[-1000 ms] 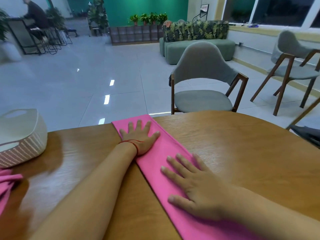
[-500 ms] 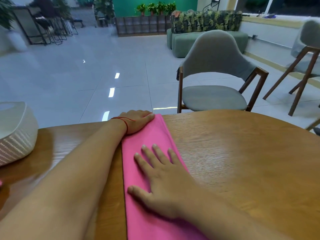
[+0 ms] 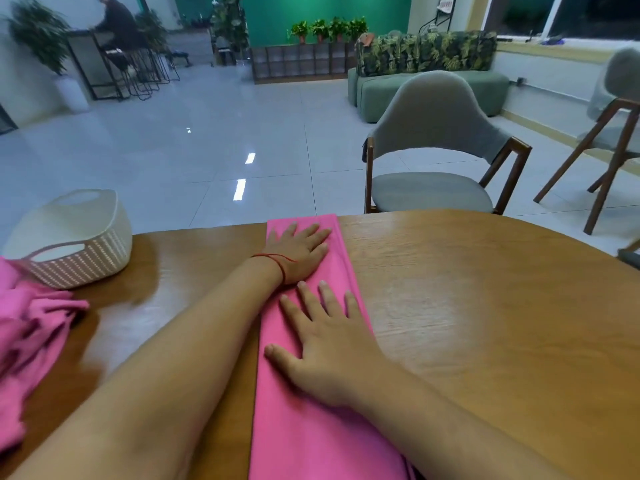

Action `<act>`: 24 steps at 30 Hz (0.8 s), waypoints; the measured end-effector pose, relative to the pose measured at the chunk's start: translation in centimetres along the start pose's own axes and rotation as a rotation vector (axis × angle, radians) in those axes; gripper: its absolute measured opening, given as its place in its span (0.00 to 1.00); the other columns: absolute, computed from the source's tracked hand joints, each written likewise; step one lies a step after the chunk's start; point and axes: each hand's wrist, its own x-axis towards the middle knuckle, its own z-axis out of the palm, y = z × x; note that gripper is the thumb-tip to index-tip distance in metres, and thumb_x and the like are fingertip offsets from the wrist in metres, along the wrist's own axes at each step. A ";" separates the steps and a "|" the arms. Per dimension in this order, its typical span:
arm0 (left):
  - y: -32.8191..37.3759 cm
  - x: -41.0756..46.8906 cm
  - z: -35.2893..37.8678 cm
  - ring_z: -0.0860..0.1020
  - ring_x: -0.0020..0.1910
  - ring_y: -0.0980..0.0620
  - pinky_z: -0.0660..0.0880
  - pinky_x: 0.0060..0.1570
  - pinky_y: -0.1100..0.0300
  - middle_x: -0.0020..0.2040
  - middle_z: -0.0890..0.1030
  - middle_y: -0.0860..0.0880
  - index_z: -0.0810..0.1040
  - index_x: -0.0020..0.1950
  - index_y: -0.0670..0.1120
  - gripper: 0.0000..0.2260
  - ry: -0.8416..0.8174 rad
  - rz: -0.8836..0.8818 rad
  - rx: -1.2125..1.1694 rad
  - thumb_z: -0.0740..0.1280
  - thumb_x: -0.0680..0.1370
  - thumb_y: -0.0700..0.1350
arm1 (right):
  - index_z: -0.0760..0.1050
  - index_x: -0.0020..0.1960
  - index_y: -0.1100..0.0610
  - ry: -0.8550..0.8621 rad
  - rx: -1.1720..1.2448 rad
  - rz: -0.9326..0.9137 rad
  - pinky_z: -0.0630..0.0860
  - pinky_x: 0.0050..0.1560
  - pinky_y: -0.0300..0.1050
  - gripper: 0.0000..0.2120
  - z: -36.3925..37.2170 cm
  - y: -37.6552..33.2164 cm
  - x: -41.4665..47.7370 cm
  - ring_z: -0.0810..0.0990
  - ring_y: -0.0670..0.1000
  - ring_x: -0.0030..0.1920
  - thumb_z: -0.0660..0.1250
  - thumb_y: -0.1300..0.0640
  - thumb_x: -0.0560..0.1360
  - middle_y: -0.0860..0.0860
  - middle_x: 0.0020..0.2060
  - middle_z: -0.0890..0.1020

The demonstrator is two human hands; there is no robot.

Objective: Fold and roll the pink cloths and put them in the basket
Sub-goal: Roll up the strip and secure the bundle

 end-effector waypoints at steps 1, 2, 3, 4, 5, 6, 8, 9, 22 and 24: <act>0.2 -1.1 0.1 0.45 0.85 0.42 0.39 0.78 0.33 0.85 0.48 0.61 0.49 0.83 0.69 0.24 -0.011 0.009 -0.003 0.45 0.86 0.64 | 0.40 0.86 0.41 -0.007 -0.001 -0.009 0.35 0.82 0.67 0.41 0.1 -0.1 -1.0 0.35 0.56 0.85 0.46 0.25 0.80 0.48 0.86 0.39; 0.4 -2.6 0.1 0.45 0.84 0.41 0.39 0.78 0.32 0.85 0.48 0.61 0.49 0.82 0.70 0.23 -0.015 0.019 -0.010 0.45 0.86 0.64 | 0.40 0.86 0.41 -0.013 -0.007 -0.020 0.35 0.82 0.66 0.40 0.1 -0.3 -2.3 0.34 0.55 0.85 0.46 0.25 0.80 0.47 0.86 0.39; 0.6 -4.1 0.3 0.45 0.84 0.40 0.39 0.77 0.30 0.85 0.49 0.62 0.49 0.81 0.72 0.23 -0.013 0.028 -0.014 0.46 0.86 0.63 | 0.40 0.86 0.40 -0.018 -0.017 -0.032 0.35 0.82 0.65 0.40 0.0 -0.4 -3.5 0.34 0.55 0.85 0.46 0.25 0.80 0.47 0.86 0.39; 0.8 -5.6 0.4 0.45 0.84 0.39 0.40 0.77 0.29 0.85 0.49 0.62 0.50 0.81 0.73 0.22 -0.014 0.039 -0.016 0.46 0.86 0.63 | 0.40 0.86 0.40 -0.024 -0.023 -0.043 0.34 0.82 0.64 0.40 0.0 -0.5 -4.8 0.34 0.54 0.85 0.46 0.25 0.80 0.46 0.86 0.39; 1.1 -7.1 0.6 0.45 0.84 0.39 0.40 0.76 0.28 0.85 0.49 0.62 0.49 0.80 0.73 0.22 -0.019 0.052 -0.015 0.46 0.86 0.63 | 0.40 0.86 0.39 -0.036 -0.026 -0.054 0.34 0.82 0.63 0.39 -0.1 -0.7 -6.1 0.34 0.53 0.85 0.46 0.25 0.81 0.46 0.86 0.39; 1.5 -8.5 0.8 0.44 0.84 0.40 0.40 0.77 0.28 0.85 0.48 0.61 0.49 0.81 0.73 0.22 -0.022 0.067 -0.003 0.46 0.86 0.62 | 0.39 0.86 0.38 -0.052 -0.028 -0.067 0.34 0.82 0.62 0.39 -0.2 -0.8 -7.6 0.33 0.52 0.85 0.46 0.25 0.81 0.45 0.86 0.38; 2.3 -11.3 1.3 0.45 0.84 0.42 0.41 0.77 0.29 0.85 0.47 0.60 0.46 0.82 0.71 0.23 -0.010 0.084 0.049 0.45 0.86 0.62 | 0.38 0.85 0.37 -0.081 -0.036 -0.104 0.34 0.83 0.60 0.38 -0.6 -0.9 -10.1 0.32 0.50 0.84 0.46 0.26 0.81 0.44 0.85 0.37; 2.8 -12.6 1.4 0.44 0.85 0.43 0.41 0.78 0.30 0.85 0.46 0.60 0.46 0.82 0.70 0.24 -0.008 0.093 0.062 0.45 0.86 0.61 | 0.38 0.85 0.36 -0.089 -0.040 -0.124 0.34 0.83 0.59 0.37 -0.9 -0.8 -11.3 0.32 0.49 0.84 0.46 0.26 0.82 0.43 0.85 0.37; 5.4 -32.2 5.1 0.38 0.83 0.59 0.38 0.81 0.54 0.84 0.45 0.65 0.48 0.83 0.69 0.26 0.023 0.338 -0.010 0.50 0.85 0.66 | 0.85 0.60 0.39 0.304 0.229 -0.319 0.77 0.65 0.46 0.16 -0.3 2.1 -19.1 0.77 0.36 0.66 0.68 0.32 0.80 0.32 0.62 0.82; 5.4 -32.9 4.9 0.45 0.83 0.61 0.44 0.81 0.54 0.83 0.54 0.67 0.58 0.81 0.69 0.25 0.067 0.364 -0.086 0.55 0.83 0.69 | 0.86 0.56 0.40 0.342 0.194 -0.326 0.79 0.59 0.45 0.13 -0.3 1.7 -19.4 0.79 0.36 0.62 0.68 0.34 0.81 0.33 0.58 0.83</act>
